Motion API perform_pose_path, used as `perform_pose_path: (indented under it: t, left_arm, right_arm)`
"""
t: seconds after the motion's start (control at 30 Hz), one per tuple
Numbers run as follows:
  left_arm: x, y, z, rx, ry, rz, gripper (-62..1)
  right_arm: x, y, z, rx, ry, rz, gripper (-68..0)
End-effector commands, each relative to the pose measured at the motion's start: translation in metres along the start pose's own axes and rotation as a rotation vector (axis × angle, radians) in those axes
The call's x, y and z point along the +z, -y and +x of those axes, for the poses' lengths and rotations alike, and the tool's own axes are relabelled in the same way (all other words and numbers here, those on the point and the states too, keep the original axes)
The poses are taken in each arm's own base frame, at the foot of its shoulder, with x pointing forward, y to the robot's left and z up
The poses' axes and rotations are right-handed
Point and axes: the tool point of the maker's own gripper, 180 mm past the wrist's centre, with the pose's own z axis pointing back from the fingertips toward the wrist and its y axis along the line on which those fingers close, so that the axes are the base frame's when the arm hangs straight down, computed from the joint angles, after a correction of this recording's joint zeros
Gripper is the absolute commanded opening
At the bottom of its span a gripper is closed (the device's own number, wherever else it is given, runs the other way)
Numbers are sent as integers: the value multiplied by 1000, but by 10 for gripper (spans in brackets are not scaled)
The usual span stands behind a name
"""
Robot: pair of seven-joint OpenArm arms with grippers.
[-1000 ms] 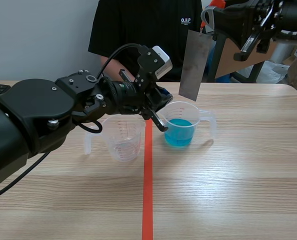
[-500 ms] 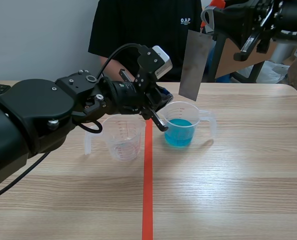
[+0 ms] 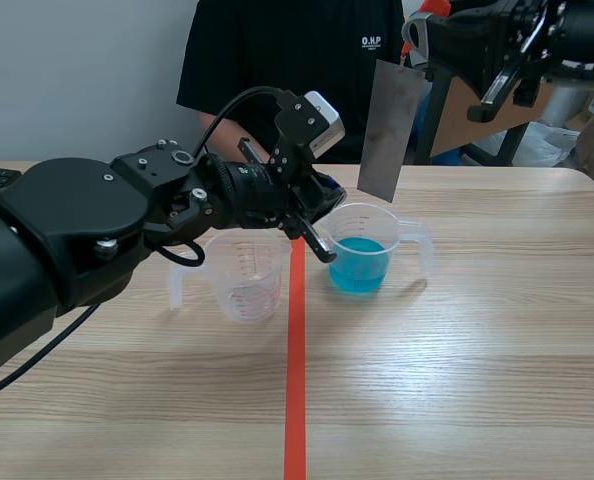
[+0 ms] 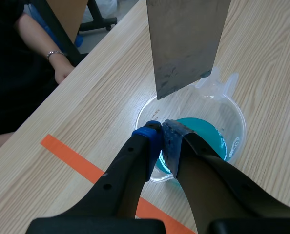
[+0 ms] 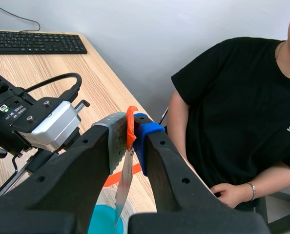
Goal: Do the redox reaction experiment.
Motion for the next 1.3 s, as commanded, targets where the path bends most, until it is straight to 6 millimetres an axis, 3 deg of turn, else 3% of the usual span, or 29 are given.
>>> perform_pose_path:
  t: [0.0, 0.33, 0.53, 0.73, 1.0, 1.27]
  left_arm:
    - [-2, -5, 20, -5, 59, 8, -569]
    - [3, -11, 14, 1, 24, 18, -569]
    - [30, -17, 16, -10, 36, 27, -569]
    - [83, -18, 5, -26, 39, 69, -569]
    - [173, -10, -28, 5, -44, 147, -569]
    - [266, 5, -89, 114, -224, 366, -569]
  right_arm:
    - [0, 0, 14, 16, 36, 11, -662]
    - [0, 0, 14, 15, 39, 11, -662]
    - [0, 0, 14, 15, 39, 11, -662]
    - [0, 0, 14, 15, 39, 11, -662]
    - [0, 0, 14, 15, 39, 11, -662]
    - [0, 0, 14, 15, 38, 11, -662]
